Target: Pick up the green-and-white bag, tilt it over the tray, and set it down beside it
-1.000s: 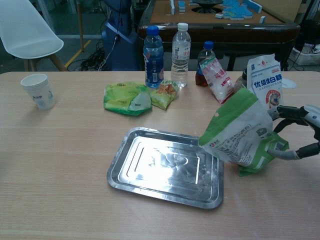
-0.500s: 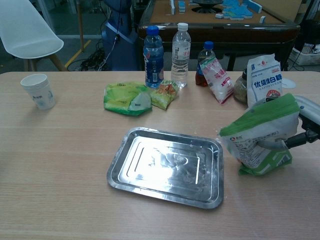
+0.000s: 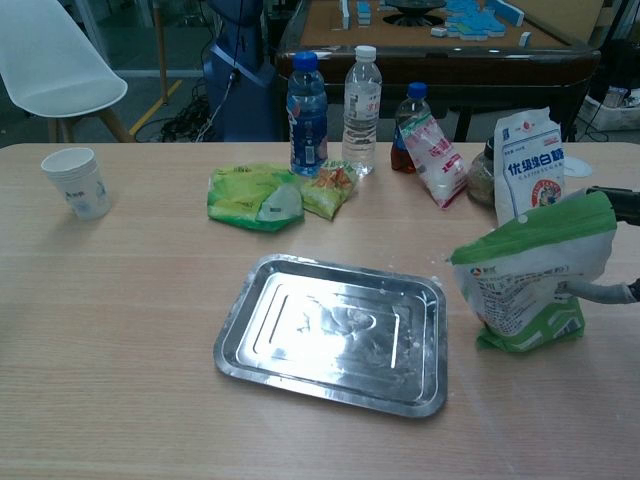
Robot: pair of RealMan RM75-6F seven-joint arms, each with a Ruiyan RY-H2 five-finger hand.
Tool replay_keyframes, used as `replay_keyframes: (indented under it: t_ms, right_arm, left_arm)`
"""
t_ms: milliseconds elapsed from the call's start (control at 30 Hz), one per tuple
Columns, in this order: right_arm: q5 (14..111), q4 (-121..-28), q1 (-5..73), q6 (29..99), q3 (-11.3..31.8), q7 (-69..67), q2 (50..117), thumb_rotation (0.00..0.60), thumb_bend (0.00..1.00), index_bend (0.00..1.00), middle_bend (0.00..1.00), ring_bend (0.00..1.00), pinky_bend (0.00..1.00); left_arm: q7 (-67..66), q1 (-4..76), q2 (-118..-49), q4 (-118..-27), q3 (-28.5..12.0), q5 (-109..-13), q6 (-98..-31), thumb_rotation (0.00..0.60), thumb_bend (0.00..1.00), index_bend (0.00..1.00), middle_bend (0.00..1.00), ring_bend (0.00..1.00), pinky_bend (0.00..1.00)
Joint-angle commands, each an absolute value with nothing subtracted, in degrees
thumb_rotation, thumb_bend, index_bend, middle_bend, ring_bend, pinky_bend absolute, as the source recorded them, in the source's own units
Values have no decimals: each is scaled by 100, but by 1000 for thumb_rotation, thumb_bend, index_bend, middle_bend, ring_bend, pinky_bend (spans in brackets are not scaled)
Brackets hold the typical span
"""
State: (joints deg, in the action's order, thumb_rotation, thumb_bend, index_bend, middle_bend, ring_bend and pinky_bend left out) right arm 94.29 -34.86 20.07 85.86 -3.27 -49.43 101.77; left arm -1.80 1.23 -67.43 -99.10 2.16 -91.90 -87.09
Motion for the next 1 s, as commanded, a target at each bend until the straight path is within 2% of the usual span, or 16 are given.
replay_keyframes:
  t_ms: [33, 167, 300, 633, 833, 1000]
  right_arm:
    - [9432, -3703, 1843, 8722, -375, -4714, 9917, 600, 0, 337, 347, 228, 301]
    - [9425, -4359, 1674, 8724, -451, -3969, 9333, 600, 34, 309, 292, 182, 242]
    - [9309, -5449, 1545, 8651, -444, -3168, 8618, 600, 43, 269, 247, 159, 226]
    - [8791, -8095, 1316, 8264, -376, -1360, 6893, 600, 44, 236, 237, 148, 224]
    - [8601, -8707, 1165, 8193, -347, -908, 6458, 600, 44, 234, 235, 146, 223]
    - [8611, -8825, 1047, 8263, -312, -902, 6327, 600, 44, 234, 235, 143, 223]
  left_arm:
    - [-193, 130, -6725, -9919, 207, -9186, -8708, 600, 474, 14, 0, 57, 22]
    - [-241, 150, -6684, -9925, 189, -9168, -8690, 600, 475, 14, 0, 57, 22]
    - [-244, 167, -6696, -9918, 179, -9158, -8672, 600, 475, 14, 0, 57, 22]
    - [-242, 158, -6683, -9872, 167, -9132, -8703, 600, 474, 14, 0, 57, 22]
    - [-330, 146, -6655, -9910, 180, -9129, -8710, 600, 474, 14, 0, 57, 22]
    - [-347, 169, -6667, -9938, 155, -9118, -8695, 600, 475, 14, 0, 57, 21]
